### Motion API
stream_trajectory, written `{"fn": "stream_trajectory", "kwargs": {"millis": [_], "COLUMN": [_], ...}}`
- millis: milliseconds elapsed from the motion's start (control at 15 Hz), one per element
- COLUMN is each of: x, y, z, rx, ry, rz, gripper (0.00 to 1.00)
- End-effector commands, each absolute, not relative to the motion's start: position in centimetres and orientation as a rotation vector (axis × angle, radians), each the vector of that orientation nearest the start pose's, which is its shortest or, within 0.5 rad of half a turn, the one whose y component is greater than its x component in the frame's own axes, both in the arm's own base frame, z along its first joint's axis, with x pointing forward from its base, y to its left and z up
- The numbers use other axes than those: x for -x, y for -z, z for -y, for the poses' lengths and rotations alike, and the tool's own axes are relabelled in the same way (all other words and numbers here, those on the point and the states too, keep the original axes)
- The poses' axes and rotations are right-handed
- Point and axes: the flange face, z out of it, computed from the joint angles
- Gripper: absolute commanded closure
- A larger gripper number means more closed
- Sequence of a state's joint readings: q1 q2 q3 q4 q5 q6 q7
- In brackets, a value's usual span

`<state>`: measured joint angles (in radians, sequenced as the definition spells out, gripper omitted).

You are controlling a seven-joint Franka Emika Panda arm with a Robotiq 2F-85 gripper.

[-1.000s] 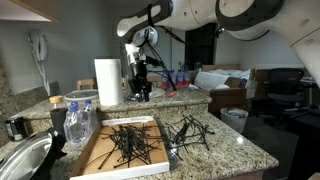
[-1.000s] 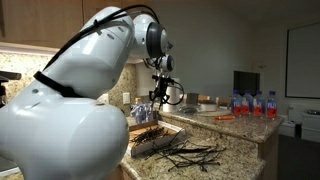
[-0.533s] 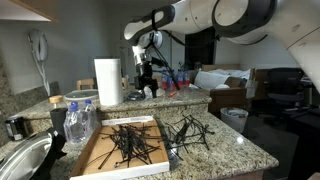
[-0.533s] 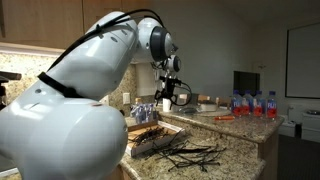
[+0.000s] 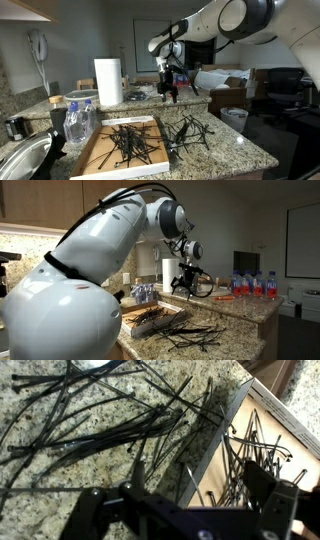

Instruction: Pick up some of the black cables from the counter and put them in the box

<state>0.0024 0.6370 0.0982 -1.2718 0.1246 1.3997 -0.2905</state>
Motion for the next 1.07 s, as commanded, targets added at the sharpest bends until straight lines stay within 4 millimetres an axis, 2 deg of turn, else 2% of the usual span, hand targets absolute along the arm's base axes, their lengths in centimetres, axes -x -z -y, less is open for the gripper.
{"fn": "stream_trajectory", "kwargs": {"millis": [0,200,333,400,533,733,1000], "x": [-64.8,-63.2,-62.0,-64.6,-63.5,-62.9,-61.1], "y": [-33.1,-31.0,-31.1,-29.6,-29.9,-30.8,-30.3], "z": [-2.2,0.6,3.2,2.0,3.4,3.5,1.3], "rx": [2.716,2.669,2.722,2.703,2.722,2.728,2.781], "ry": [-0.648,-0.594,-0.519,-0.581,-0.555,-0.545,-0.411], "rz": [0.282,0.074,-0.047,0.078,0.021,0.005,-0.312], "gripper": [0.0,0.0,0.0,0.0,0.0,0.0,0.0]}}
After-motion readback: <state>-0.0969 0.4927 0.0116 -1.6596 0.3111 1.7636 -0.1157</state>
